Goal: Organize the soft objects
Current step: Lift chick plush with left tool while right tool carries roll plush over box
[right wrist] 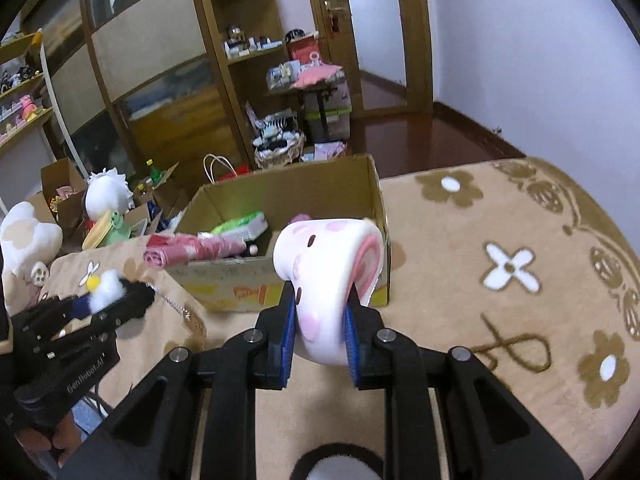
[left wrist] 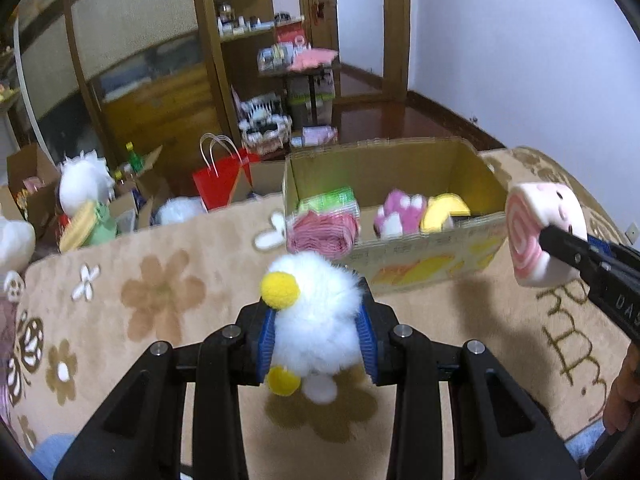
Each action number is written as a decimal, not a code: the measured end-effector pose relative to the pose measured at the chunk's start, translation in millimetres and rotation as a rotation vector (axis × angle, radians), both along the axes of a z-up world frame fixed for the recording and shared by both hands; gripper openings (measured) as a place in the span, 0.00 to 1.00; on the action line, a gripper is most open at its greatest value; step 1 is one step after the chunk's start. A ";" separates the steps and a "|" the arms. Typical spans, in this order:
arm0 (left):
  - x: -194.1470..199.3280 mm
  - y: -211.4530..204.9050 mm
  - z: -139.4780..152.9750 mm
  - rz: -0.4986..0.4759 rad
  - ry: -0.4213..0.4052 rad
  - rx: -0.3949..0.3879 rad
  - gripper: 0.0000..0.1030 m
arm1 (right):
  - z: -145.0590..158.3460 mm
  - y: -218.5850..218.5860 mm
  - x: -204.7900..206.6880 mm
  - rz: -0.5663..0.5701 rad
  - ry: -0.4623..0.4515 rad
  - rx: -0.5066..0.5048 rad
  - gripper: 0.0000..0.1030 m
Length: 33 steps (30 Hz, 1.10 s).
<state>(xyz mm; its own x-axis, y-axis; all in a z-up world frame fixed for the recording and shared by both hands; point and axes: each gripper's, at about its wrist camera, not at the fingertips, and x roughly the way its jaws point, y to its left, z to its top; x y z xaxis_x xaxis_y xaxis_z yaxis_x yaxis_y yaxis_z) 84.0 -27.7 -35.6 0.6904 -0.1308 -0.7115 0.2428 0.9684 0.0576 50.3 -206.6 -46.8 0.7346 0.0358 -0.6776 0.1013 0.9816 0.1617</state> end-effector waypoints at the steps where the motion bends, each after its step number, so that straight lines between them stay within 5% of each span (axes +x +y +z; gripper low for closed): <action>1: 1.1 -0.6 4.5 0.000 -0.015 0.002 0.33 | 2.9 -0.2 -0.8 -0.006 -0.010 -0.010 0.22; 9: 21.1 -1.1 29.0 0.002 -0.087 -0.002 0.33 | 24.0 1.7 2.5 -0.053 -0.073 -0.137 0.21; 33: 80.3 -14.8 72.8 -0.060 -0.237 -0.051 0.33 | 31.2 1.4 55.2 -0.034 -0.160 -0.147 0.22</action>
<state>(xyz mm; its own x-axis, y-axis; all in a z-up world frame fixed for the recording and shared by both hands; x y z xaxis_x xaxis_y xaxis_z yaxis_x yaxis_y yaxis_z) 164.3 -42.5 37.2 0.8271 -0.2084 -0.5220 0.2854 0.9558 0.0707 105.6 -205.3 -15.7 0.8322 -0.0812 -0.5485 0.1190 0.9923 0.0336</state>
